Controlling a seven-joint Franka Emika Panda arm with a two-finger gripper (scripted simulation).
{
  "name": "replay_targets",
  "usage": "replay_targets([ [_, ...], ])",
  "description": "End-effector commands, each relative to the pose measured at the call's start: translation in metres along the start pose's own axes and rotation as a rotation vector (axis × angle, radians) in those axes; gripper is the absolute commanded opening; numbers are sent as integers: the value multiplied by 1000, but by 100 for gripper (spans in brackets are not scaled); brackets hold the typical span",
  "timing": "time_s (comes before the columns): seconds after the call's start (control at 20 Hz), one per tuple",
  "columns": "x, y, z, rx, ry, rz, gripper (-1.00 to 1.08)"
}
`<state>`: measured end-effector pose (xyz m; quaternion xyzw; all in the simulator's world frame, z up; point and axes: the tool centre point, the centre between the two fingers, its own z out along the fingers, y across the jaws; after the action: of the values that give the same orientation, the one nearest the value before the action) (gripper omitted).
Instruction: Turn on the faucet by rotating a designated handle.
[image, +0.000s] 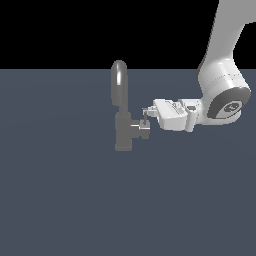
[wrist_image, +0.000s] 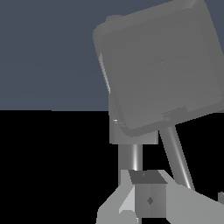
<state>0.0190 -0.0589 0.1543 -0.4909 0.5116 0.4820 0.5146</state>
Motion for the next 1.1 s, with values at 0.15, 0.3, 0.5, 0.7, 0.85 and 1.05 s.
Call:
replay_targets([
  [0.15, 2, 9, 0, -2, -1, 0, -100],
  [0.3, 8, 21, 0, -3, -2, 2, -100],
  [0.5, 16, 36, 0, -4, -4, 5, -100],
  [0.7, 24, 53, 0, -6, -5, 8, -100],
  [0.85, 10, 42, 0, -4, -1, -27, -100],
  [1.05, 37, 53, 0, -5, -3, -13, -100],
])
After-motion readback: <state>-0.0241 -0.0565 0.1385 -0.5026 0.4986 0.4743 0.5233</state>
